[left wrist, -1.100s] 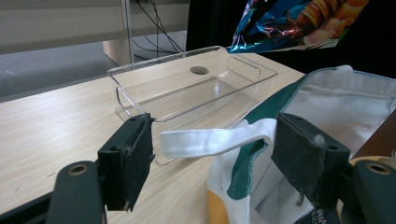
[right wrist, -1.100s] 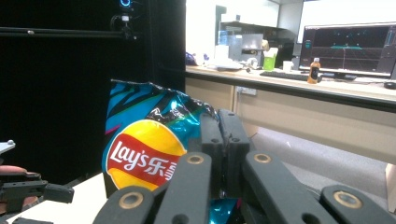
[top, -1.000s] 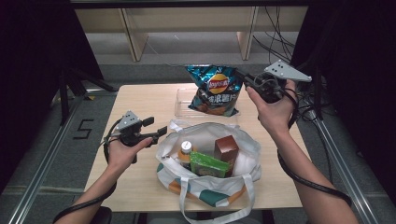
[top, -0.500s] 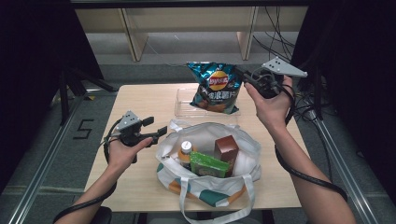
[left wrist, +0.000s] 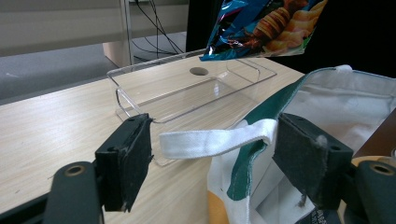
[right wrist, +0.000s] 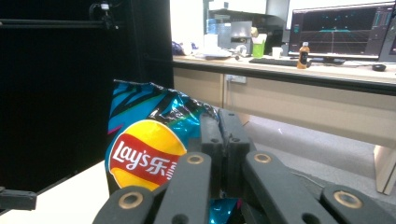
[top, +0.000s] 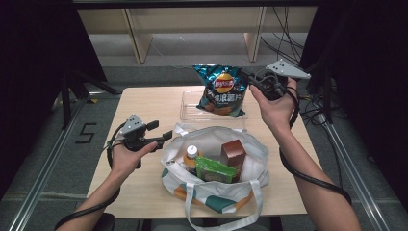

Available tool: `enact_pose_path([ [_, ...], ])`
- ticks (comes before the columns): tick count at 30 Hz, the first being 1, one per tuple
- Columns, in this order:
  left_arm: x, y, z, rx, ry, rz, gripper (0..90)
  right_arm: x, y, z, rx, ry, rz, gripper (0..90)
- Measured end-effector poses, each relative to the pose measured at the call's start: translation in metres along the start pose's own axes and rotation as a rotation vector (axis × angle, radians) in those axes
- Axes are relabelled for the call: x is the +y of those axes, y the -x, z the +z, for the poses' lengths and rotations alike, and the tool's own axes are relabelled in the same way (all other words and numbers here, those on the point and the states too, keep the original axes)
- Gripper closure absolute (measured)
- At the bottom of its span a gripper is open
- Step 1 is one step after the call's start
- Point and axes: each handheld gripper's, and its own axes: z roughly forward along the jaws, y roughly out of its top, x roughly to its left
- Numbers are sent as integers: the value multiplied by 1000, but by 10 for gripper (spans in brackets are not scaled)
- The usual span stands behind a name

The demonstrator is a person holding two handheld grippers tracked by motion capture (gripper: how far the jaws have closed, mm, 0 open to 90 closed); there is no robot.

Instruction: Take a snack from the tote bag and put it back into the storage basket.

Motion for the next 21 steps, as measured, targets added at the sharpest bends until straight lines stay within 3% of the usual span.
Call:
enact_pose_path([
  [1,0,0,0,0,2,0,266,-1,-1,0,-7,-7,16,900],
  [3,0,0,0,0,2,0,266,-1,2,2,-8,1,-14,900],
  [4,0,0,0,1,1,-1,266,-1,1,3,-10,-5,4,900],
  [21,0,0,1,-7,-2,5,267,0,10,17,-37,-18,-8,900],
])
